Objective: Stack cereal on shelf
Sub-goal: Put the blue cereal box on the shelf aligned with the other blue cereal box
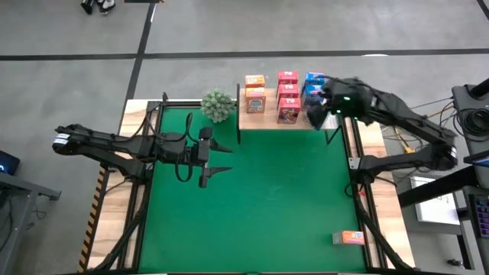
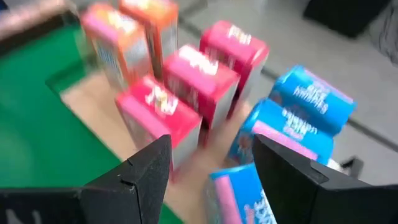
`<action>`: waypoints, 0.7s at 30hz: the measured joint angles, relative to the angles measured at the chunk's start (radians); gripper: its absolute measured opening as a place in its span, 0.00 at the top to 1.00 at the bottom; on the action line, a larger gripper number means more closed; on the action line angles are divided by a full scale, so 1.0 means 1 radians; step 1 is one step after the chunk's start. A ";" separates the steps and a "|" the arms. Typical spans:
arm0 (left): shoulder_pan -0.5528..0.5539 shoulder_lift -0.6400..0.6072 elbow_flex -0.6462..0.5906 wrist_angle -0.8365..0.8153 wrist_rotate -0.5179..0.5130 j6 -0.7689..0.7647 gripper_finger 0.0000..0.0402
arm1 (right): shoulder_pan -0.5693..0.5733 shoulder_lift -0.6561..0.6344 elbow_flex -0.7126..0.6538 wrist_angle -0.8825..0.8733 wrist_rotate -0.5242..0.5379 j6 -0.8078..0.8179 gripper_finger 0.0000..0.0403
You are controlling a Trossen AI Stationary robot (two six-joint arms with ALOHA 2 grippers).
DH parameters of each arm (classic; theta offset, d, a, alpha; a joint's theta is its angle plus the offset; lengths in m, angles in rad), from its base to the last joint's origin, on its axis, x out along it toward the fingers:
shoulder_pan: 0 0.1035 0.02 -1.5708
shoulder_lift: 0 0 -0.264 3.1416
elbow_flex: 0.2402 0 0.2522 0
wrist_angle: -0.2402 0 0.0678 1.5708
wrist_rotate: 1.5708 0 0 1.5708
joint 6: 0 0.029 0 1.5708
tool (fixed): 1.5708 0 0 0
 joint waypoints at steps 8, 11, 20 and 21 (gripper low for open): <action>0.026 -0.001 0.000 0.000 -0.001 0.055 0.44 | 0.000 0.181 0.283 -0.276 0.001 0.021 0.47; 0.046 -0.001 0.000 0.000 -0.001 0.064 0.44 | -0.003 0.235 0.369 -0.385 -0.006 0.021 0.47; 0.130 -0.001 0.000 0.007 -0.002 0.075 0.44 | -0.101 0.351 0.509 -0.639 -0.077 0.012 0.47; 0.138 -0.001 0.000 0.007 -0.003 0.075 0.44 | -0.116 0.354 0.513 -0.638 -0.097 0.012 0.47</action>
